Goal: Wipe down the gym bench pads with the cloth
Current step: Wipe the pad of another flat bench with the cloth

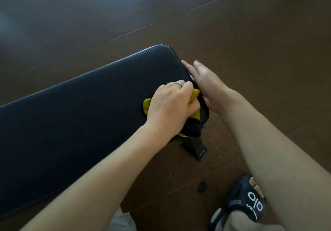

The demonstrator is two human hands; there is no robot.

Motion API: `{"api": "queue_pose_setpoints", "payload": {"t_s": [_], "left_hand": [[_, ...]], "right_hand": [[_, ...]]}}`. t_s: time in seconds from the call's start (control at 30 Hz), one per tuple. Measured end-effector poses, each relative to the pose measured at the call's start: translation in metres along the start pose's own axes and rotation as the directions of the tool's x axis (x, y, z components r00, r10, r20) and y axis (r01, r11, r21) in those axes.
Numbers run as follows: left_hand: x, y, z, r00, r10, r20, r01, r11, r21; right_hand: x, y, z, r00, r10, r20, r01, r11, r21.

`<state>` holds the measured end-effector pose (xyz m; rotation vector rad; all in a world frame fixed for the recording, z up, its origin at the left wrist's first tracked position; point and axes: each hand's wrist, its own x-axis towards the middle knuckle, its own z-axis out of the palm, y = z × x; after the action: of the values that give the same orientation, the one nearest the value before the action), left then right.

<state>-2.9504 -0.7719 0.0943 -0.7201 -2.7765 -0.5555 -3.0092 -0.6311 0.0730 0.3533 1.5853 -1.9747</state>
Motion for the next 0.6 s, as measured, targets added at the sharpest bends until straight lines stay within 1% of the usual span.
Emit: {"api": "queue_pose_setpoints", "payload": {"t_s": [0.03, 0.07, 0.1, 0.13, 0.17, 0.23, 0.27, 0.3, 0.33, 0.37, 0.4, 0.47, 0.5, 0.53, 0.57, 0.6], "left_hand": [[0.002, -0.004, 0.001, 0.999, 0.034, 0.0, -0.034, 0.999, -0.025], [0.01, -0.012, 0.003, 0.999, 0.048, 0.001, -0.048, 0.999, -0.013], [0.023, -0.021, 0.005, 0.999, 0.037, -0.013, -0.037, 0.999, 0.039], [0.041, -0.034, 0.006, 0.999, -0.005, -0.032, 0.008, 0.995, 0.104], [0.063, -0.048, 0.004, 0.995, -0.097, -0.02, 0.098, 0.985, 0.144], [0.098, -0.072, 0.001, 0.949, -0.313, 0.03, 0.303, 0.936, 0.18], [0.106, -0.077, 0.002, 0.926, -0.376, 0.034, 0.364, 0.913, 0.184], [0.104, -0.074, 0.003, 0.921, -0.388, 0.03, 0.375, 0.906, 0.197], [0.094, -0.065, 0.004, 0.93, -0.367, 0.026, 0.354, 0.911, 0.21], [0.077, -0.05, 0.003, 0.955, -0.297, 0.009, 0.29, 0.937, 0.197], [0.055, -0.032, 0.001, 0.98, -0.199, 0.005, 0.196, 0.969, 0.149], [0.009, -0.002, -0.003, 0.997, -0.016, 0.081, 0.014, 1.0, 0.024], [-0.002, 0.003, -0.009, 0.993, 0.044, 0.109, -0.041, 0.999, -0.029], [-0.003, -0.004, -0.012, 0.989, 0.089, 0.116, -0.081, 0.994, -0.071], [0.004, -0.015, -0.013, 0.991, 0.088, 0.104, -0.081, 0.994, -0.067], [0.016, -0.032, -0.01, 0.997, 0.049, 0.067, -0.049, 0.999, -0.003]], "right_hand": [[0.001, 0.0, 0.0, 1.0, 0.016, -0.008, -0.015, 0.999, 0.033], [0.0, 0.0, 0.001, 1.0, 0.027, -0.015, -0.026, 0.998, 0.054], [0.002, 0.0, 0.0, 0.999, 0.032, -0.018, -0.031, 0.998, 0.061], [0.003, 0.0, -0.001, 0.999, 0.033, -0.015, -0.032, 0.998, 0.062], [0.003, -0.001, -0.001, 0.999, 0.026, -0.021, -0.025, 0.999, 0.044], [0.001, 0.0, -0.001, 0.999, 0.022, -0.041, -0.022, 1.0, 0.012], [0.0, 0.0, 0.0, 0.999, 0.022, -0.042, -0.022, 1.0, 0.015], [-0.001, 0.001, 0.0, 0.999, 0.019, -0.035, -0.018, 0.999, 0.03], [-0.001, 0.001, 0.001, 1.0, 0.014, -0.022, -0.013, 0.999, 0.039], [0.0, 0.001, 0.002, 1.0, 0.008, -0.025, -0.006, 0.999, 0.046], [0.0, 0.0, 0.003, 1.0, 0.008, -0.022, -0.007, 0.999, 0.035], [0.0, -0.002, 0.003, 1.0, 0.016, -0.014, -0.016, 1.0, 0.012], [0.0, -0.001, 0.002, 1.0, 0.007, 0.001, -0.007, 1.0, 0.006], [0.0, -0.001, 0.0, 1.0, -0.01, 0.007, 0.01, 1.0, -0.011], [-0.001, 0.0, -0.002, 1.0, -0.028, 0.005, 0.028, 0.999, -0.038], [-0.001, 0.002, -0.003, 0.999, -0.037, -0.006, 0.037, 0.996, -0.077]]}}
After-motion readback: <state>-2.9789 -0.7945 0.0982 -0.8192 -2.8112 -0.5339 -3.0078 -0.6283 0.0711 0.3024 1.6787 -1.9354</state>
